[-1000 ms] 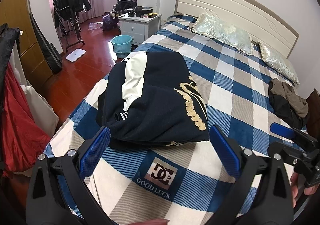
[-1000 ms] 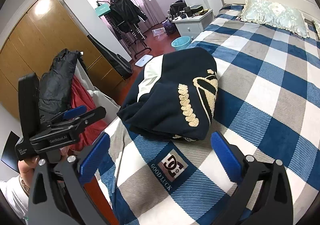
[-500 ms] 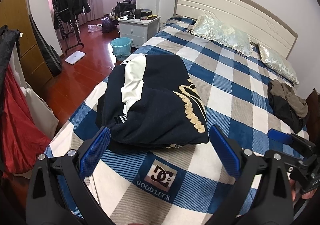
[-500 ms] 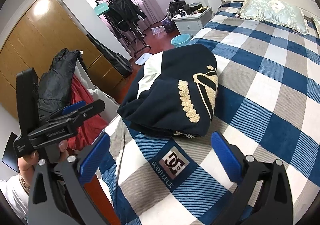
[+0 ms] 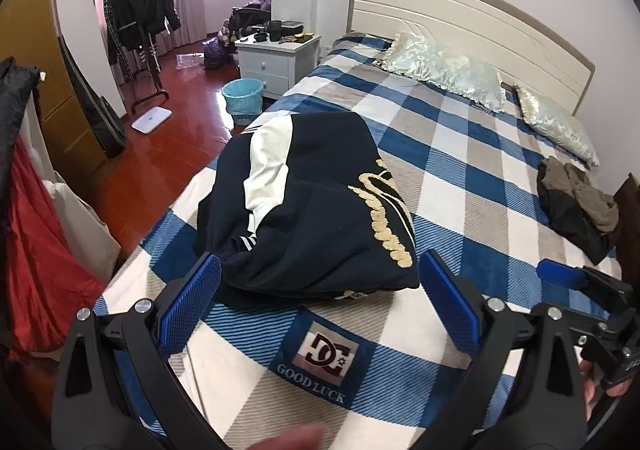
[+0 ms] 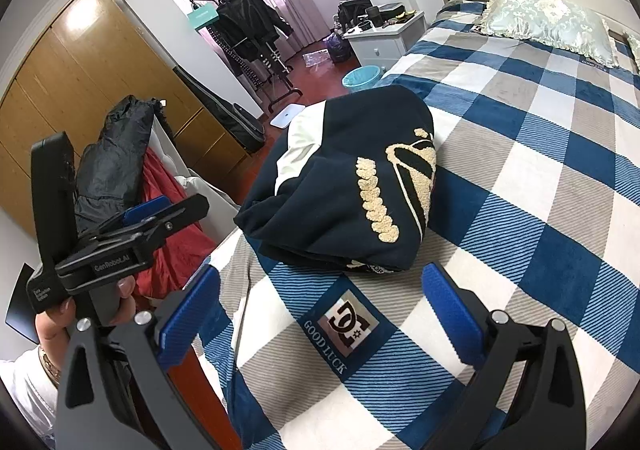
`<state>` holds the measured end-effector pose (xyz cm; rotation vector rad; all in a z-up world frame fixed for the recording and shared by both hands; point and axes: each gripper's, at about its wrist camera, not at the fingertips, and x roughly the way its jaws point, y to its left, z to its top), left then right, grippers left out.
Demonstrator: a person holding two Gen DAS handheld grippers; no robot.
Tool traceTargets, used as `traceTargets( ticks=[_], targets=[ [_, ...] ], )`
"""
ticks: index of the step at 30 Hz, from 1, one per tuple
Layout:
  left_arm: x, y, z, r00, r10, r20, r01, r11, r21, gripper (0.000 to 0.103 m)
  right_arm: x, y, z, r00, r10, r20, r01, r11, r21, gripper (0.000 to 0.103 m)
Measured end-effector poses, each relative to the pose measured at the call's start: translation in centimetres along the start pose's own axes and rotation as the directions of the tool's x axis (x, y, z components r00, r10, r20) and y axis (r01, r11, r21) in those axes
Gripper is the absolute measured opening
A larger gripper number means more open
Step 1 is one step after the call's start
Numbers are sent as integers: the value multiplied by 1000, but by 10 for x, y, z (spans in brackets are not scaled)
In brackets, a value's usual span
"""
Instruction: Fold large clothes
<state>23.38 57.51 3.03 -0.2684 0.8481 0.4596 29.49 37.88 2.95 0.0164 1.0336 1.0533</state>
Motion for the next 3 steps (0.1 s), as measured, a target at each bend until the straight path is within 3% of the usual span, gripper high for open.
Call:
traceTargets(
  ticks=[3],
  targets=[
    [1, -2, 2, 1000, -4, -4, 4, 1000, 2, 96, 0, 0, 0, 1000, 1, 1, -1, 1000, -1, 99]
  ],
)
